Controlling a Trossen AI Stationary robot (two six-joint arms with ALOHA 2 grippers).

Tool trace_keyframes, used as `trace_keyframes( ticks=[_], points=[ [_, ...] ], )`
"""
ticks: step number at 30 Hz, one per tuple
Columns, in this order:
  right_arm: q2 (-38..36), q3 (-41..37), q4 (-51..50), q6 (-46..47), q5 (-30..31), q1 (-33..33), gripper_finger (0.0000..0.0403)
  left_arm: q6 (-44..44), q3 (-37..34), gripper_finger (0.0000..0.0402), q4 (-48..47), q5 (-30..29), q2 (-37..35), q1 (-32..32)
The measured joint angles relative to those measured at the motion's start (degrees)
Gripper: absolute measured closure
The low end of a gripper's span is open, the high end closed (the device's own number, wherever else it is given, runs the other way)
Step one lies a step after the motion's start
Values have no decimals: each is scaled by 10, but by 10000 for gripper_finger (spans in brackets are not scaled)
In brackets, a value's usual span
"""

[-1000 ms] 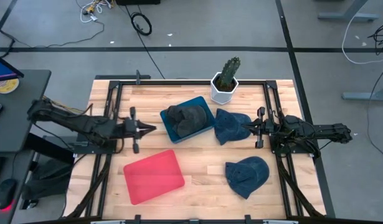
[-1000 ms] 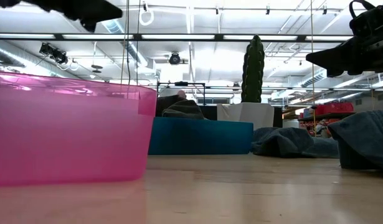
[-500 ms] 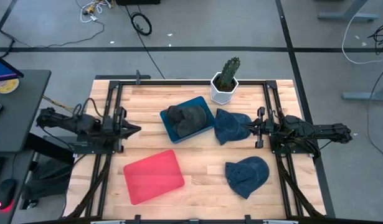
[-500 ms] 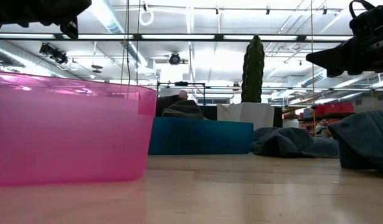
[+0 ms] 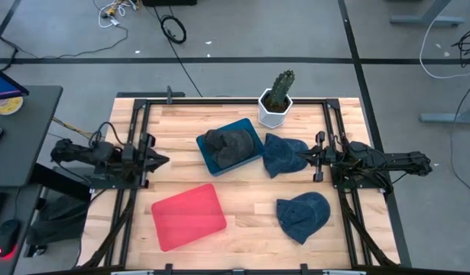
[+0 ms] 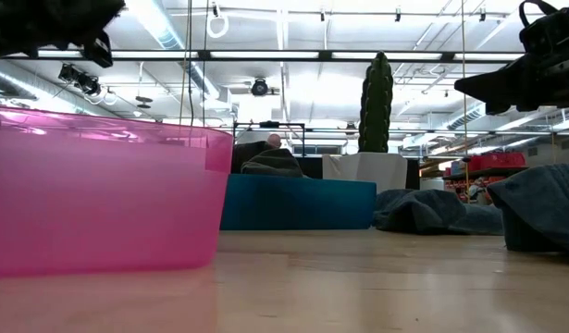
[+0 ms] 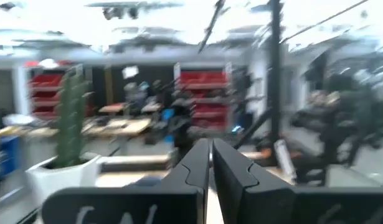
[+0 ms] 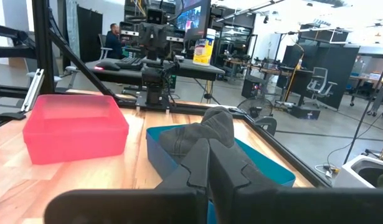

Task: Pick & Place hat
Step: Put the bottom blue cap into the pink bin

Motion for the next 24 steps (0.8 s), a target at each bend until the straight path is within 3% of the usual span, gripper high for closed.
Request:
trace_keyframes(
  ticks=[6, 24],
  points=[
    [0, 0, 0, 0, 0, 0, 395, 12, -56, 376, 82, 87, 1, 4],
    [0, 0, 0, 0, 0, 0, 395, 51, -67, 376, -73, 58, 3, 19]
  ],
)
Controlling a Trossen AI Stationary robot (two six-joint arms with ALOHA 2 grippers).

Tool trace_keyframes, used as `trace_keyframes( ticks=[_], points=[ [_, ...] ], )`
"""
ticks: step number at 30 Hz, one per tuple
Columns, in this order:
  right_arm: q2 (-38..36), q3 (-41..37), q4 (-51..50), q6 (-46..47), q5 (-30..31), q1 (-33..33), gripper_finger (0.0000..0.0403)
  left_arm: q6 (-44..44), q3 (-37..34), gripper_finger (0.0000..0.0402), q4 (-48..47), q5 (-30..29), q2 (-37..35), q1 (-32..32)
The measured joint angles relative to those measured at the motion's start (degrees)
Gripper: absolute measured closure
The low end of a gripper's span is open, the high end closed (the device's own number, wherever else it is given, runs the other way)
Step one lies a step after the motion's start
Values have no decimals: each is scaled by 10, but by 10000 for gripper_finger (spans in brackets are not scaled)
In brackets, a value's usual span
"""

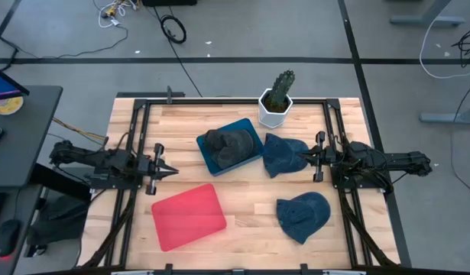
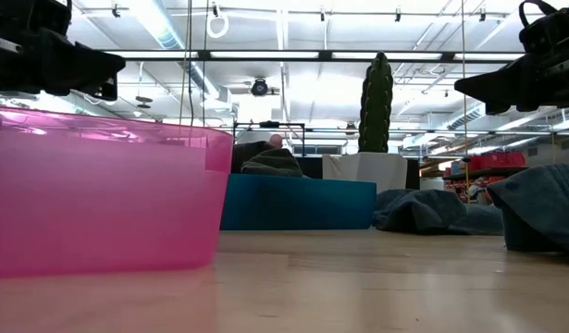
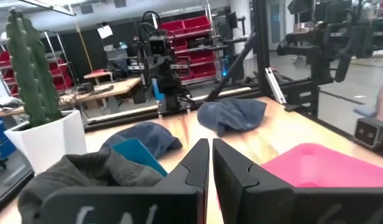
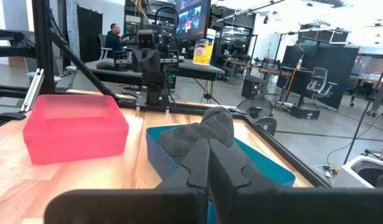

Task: Pick & Place hat
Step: Put the bottom blue cap into the pink bin

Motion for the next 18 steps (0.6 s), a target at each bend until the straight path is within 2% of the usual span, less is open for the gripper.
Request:
trace_keyframes(
  ticks=[18],
  points=[
    [0, 0, 0, 0, 0, 0, 395, 2, -1, 376, 6, -5, 0, 1]
  ],
)
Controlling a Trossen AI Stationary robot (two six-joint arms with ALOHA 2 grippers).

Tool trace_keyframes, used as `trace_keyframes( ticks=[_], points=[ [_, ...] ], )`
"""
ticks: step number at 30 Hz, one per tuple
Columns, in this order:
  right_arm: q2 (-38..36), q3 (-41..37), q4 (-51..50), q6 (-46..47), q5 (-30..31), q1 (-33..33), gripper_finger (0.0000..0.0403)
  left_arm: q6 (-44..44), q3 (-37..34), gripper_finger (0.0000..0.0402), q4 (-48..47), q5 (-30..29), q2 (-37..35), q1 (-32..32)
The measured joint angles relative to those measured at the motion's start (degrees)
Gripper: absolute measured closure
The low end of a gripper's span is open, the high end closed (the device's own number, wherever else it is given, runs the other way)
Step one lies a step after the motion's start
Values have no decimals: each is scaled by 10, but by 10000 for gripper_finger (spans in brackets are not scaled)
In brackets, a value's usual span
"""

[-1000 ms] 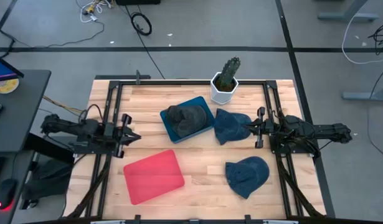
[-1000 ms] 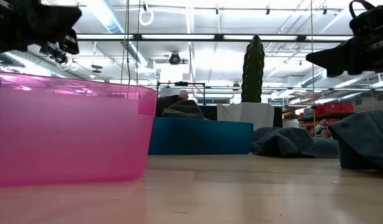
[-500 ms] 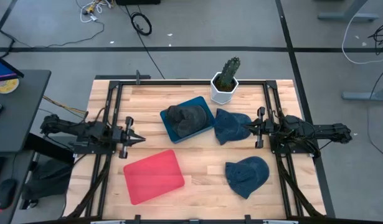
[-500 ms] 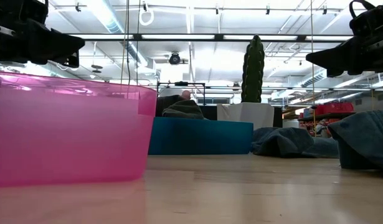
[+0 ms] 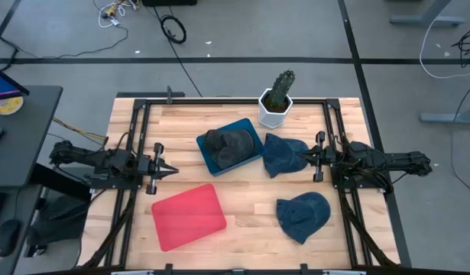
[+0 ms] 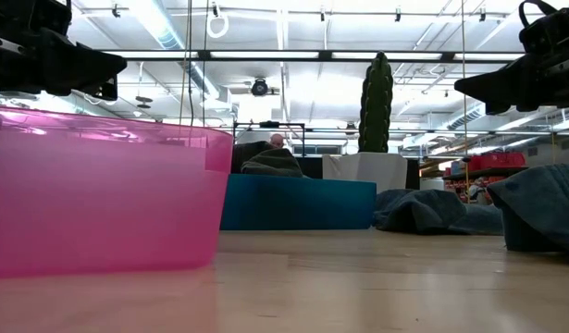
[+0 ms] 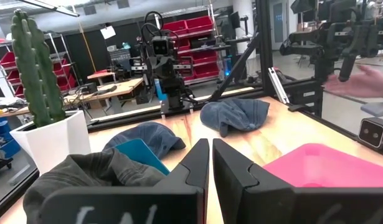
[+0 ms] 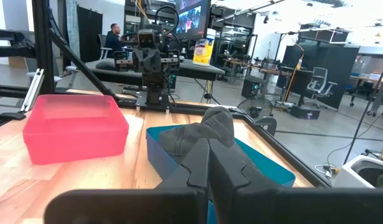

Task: Pick & Place hat
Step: Put the bottom blue cap into the pink bin

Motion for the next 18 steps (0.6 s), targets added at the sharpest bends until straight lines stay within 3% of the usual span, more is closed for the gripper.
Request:
trace_keyframes(
  ticks=[11, 18],
  points=[
    [0, 0, 12, 0, 0, 0, 395, 0, 0, 376, 1, 0, 0, 0],
    [0, 0, 117, -30, 0, 0, 395, 0, 0, 376, 2, 0, 0, 0]
  ],
)
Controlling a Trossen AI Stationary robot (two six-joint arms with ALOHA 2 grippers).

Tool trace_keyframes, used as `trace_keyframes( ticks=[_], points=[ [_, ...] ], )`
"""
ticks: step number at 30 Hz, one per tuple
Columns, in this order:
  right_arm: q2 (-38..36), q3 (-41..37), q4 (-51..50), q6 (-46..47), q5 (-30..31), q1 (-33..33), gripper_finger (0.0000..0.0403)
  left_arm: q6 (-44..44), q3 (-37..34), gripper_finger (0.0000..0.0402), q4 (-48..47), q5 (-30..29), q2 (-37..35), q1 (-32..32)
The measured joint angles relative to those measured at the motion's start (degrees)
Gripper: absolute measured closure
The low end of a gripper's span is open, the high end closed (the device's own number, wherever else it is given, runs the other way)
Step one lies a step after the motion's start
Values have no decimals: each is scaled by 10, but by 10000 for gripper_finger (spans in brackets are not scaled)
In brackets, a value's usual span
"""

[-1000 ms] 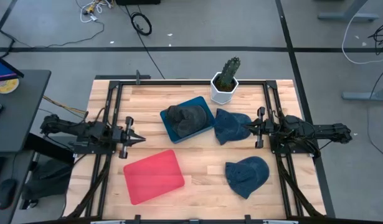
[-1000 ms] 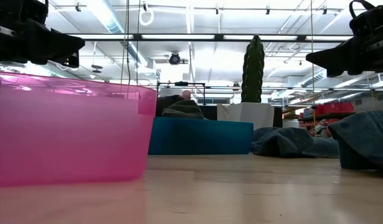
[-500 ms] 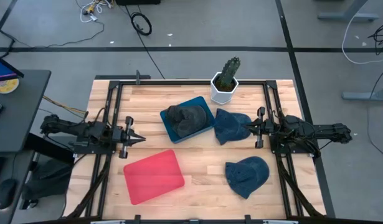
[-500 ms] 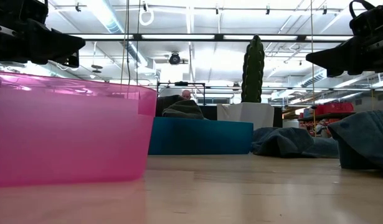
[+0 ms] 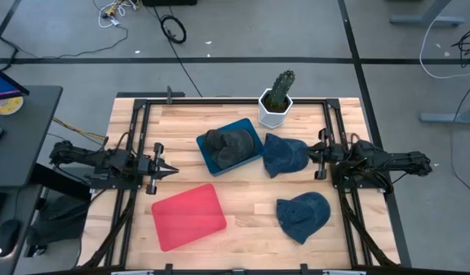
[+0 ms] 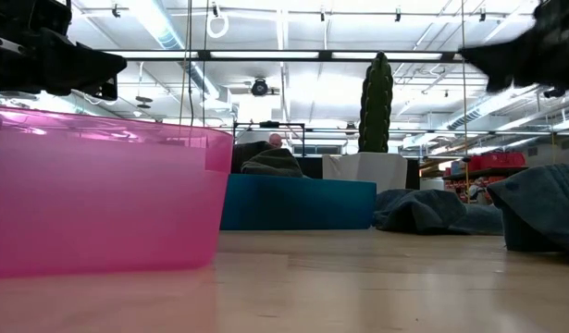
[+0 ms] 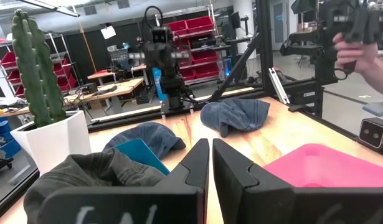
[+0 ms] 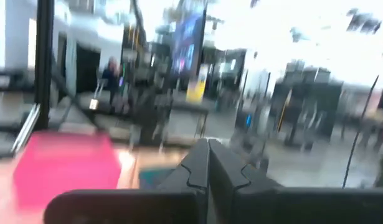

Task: Pick & Place hat
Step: Put the bottom blue cap into the pink bin

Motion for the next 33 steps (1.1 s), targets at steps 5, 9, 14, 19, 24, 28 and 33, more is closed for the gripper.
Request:
trace_keyframes(
  ticks=[5, 9, 14, 19, 24, 28, 33],
  points=[
    [-1, 0, 161, -26, -1, 0, 395, 0, 0, 376, 0, 0, 0, 0],
    [0, 0, 224, -6, -1, 0, 395, 0, 0, 376, 0, 0, 0, 0],
    [0, 0, 273, 1, 2, 0, 395, 0, 0, 376, 1, 0, 0, 0],
    [0, 0, 339, 61, -16, 0, 395, 0, 0, 376, 1, 0, 0, 0],
    [0, 16, 459, 79, -95, 0, 395, 0, 0, 376, 1, 1, 0, 0],
    [6, 90, 396, 79, -96, 0, 395, 0, 0, 376, 1, 1, 0, 0],
    [51, 215, 211, 75, -82, 0, 395, 0, 0, 376, 1, 1, 0, 0]
  ],
)
